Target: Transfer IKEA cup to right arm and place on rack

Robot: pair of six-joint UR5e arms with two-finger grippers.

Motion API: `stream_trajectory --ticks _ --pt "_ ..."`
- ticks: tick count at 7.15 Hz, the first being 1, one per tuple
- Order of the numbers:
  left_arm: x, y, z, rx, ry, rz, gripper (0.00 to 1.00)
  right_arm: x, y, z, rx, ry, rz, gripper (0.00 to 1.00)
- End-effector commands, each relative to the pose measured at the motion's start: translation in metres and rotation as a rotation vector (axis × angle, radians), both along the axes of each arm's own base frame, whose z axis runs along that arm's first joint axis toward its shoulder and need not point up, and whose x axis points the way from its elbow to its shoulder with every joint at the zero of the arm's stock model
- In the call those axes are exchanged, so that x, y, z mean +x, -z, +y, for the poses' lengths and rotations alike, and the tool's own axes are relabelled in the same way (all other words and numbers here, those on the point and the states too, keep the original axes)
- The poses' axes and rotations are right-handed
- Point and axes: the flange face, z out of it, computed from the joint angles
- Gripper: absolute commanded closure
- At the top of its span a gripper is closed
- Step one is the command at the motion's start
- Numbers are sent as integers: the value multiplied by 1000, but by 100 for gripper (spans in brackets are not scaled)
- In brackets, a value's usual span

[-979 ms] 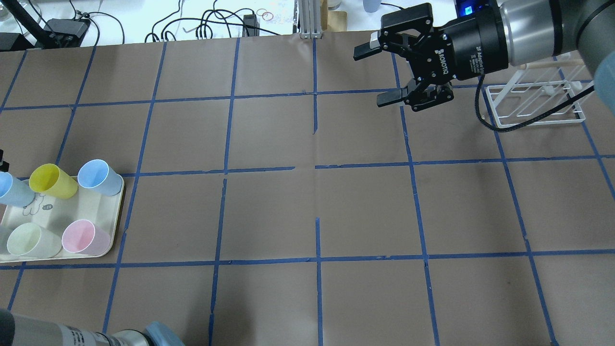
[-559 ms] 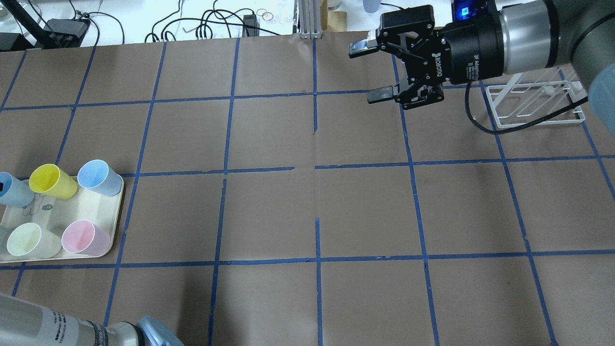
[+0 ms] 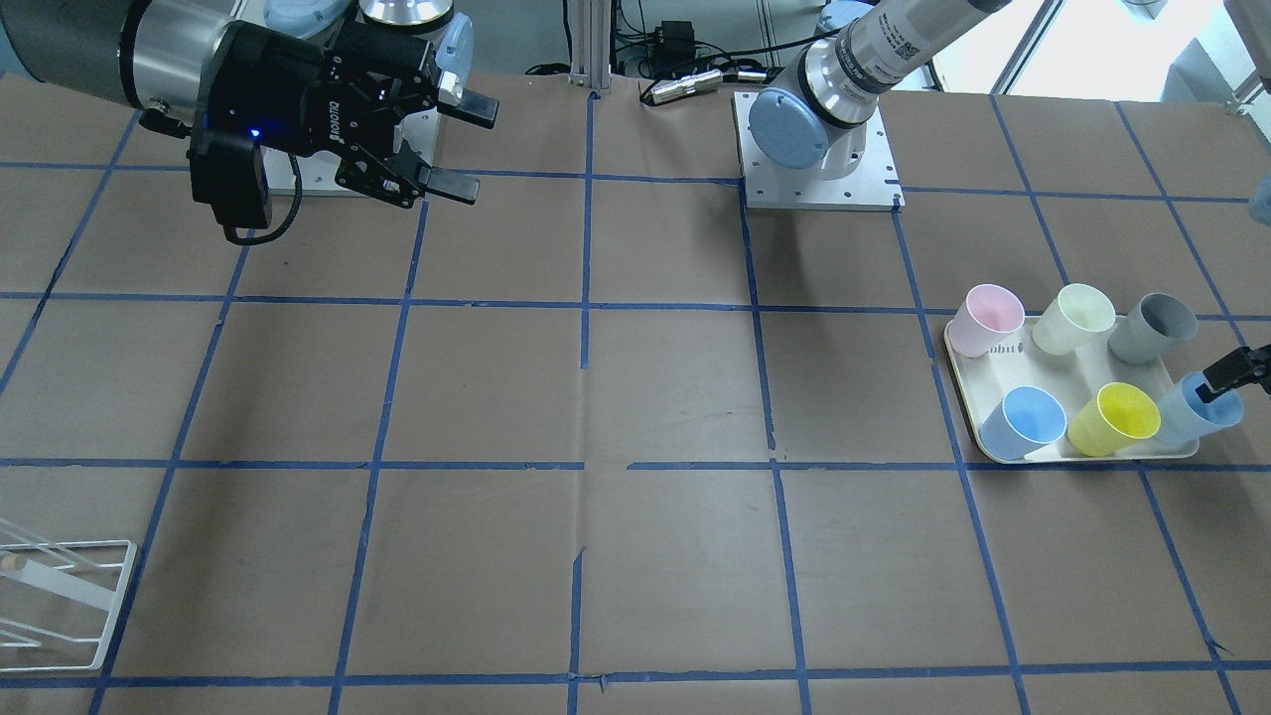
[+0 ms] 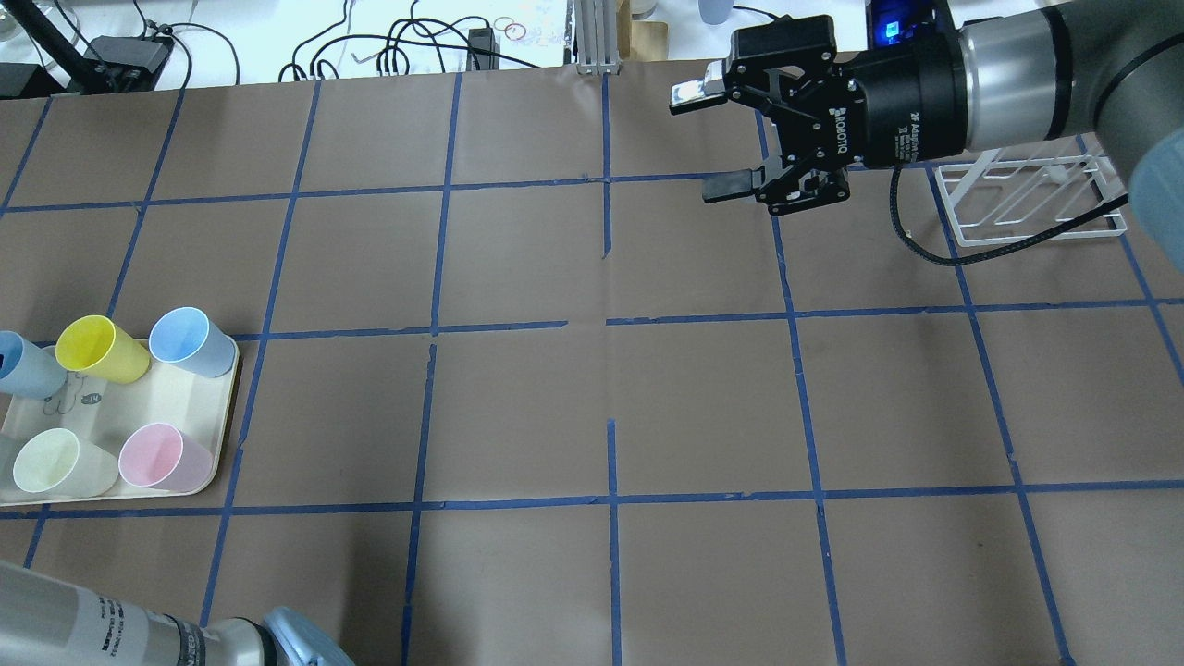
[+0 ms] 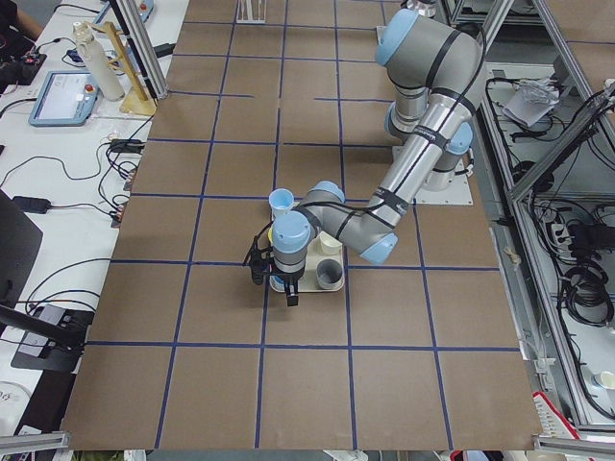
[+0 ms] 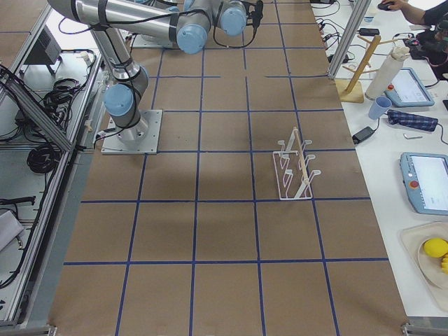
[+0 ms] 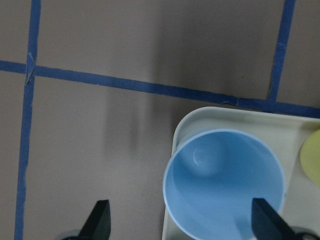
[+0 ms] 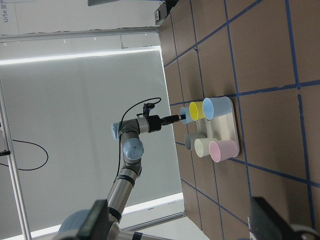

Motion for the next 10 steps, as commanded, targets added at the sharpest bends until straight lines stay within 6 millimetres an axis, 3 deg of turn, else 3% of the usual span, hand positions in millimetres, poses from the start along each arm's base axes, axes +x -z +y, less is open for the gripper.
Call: stream_trajectory --ticks 1,2,6,8,10 --pt "2 12 -2 10 26 13 41 1 0 0 3 2 -8 0" --pt "0 8 -3 11 30 11 64 0 0 0 3 3 -8 0" --pt "-5 -5 -2 9 38 6 100 -2 -2 -2 -9 10 -17 0" --pt "0 -24 -9 -18 47 -12 100 -11 -4 -5 -34 43 -86 0" --pt "3 -73 -26 -33 70 34 100 -8 -6 3 -28 74 -170 0"
